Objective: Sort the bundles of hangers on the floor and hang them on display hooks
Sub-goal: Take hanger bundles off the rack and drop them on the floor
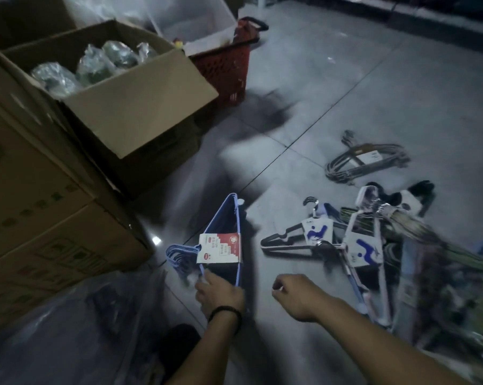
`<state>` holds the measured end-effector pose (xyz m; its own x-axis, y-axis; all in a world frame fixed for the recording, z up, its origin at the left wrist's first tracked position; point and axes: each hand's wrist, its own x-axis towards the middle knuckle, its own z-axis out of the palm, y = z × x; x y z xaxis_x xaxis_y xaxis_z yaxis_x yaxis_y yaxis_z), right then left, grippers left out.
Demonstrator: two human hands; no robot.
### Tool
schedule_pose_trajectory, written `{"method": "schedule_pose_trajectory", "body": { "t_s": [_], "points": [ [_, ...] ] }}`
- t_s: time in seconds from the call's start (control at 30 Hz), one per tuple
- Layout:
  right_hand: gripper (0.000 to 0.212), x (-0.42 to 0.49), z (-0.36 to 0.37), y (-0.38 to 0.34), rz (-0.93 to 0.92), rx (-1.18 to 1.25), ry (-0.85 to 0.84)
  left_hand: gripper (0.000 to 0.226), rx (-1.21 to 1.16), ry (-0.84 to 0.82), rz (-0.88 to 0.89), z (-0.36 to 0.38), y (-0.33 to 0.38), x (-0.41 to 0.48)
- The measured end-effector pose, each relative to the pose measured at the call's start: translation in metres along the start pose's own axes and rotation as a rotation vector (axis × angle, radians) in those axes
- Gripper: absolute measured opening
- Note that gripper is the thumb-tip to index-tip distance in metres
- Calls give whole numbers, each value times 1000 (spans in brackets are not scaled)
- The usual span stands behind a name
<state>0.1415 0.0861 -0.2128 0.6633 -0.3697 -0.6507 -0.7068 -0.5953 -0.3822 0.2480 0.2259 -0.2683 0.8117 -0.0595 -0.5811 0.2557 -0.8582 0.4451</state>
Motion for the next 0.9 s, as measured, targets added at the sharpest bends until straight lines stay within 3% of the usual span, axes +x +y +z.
{"method": "schedule_pose_trajectory", "body": {
  "t_s": [0.13, 0.2, 0.3, 0.4, 0.57, 0.73, 0.8, 0.9],
  "points": [
    [24, -83, -62, 37, -52, -152, 111, 45, 318, 45, 486, -2, 50, -67],
    [22, -124, -87, 58, 0, -208, 136, 30, 379, -86, 731, 7, 79, -105],
    [17, -192, -115, 100, 95, -165, 185, 25, 467, -402, 1001, 31, 124, -177],
    [12, -247, -130, 147, 138, -49, 326, 27, 548, -603, 1136, 53, 160, -247],
    [19, -311, -130, 242, 312, 136, 545, 32, 779, -683, 1335, 116, 197, -334],
    [24, -342, -112, 359, 612, 331, 573, 47, 943, -789, 1380, 195, 217, -392],
    [23, -352, -97, 398, 695, 442, 601, 42, 1030, -787, 1349, 238, 218, -400],
    [19, -360, -82, 427, 760, 516, 396, 52, 1079, -701, 1264, 296, 213, -404]
  ]
}}
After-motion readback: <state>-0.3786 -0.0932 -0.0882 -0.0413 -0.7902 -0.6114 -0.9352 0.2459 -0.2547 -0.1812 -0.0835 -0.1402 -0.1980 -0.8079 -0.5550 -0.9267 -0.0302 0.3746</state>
